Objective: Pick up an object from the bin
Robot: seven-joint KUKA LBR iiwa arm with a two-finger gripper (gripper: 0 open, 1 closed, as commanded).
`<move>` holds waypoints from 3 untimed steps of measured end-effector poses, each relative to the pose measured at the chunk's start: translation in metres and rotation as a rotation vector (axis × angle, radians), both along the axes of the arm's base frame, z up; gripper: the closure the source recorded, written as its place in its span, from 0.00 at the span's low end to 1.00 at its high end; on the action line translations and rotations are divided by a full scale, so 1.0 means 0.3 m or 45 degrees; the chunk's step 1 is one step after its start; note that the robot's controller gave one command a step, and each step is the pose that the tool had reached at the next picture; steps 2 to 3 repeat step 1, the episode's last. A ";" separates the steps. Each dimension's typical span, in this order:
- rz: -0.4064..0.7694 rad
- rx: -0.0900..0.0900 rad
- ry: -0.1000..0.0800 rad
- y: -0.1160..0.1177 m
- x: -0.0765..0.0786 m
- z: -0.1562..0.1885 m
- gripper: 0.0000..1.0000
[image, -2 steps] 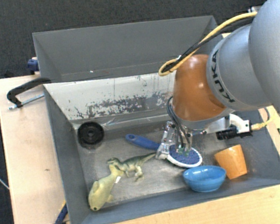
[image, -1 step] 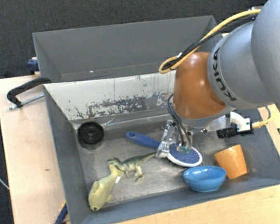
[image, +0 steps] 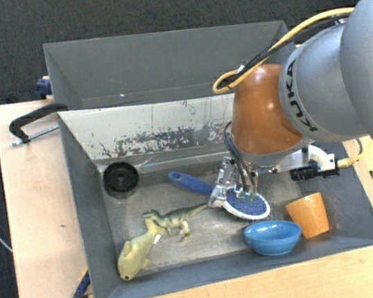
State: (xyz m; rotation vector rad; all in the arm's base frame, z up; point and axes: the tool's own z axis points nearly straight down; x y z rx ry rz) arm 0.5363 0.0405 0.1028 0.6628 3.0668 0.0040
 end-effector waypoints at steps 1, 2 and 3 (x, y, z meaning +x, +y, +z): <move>0.002 0.000 -0.008 0.003 0.007 0.247 1.00; 0.002 0.000 -0.008 0.003 0.007 0.247 1.00; 0.002 0.000 -0.008 0.003 0.007 0.247 1.00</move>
Offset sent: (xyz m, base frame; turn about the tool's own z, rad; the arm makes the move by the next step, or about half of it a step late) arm 0.0001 0.0000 0.0696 0.0000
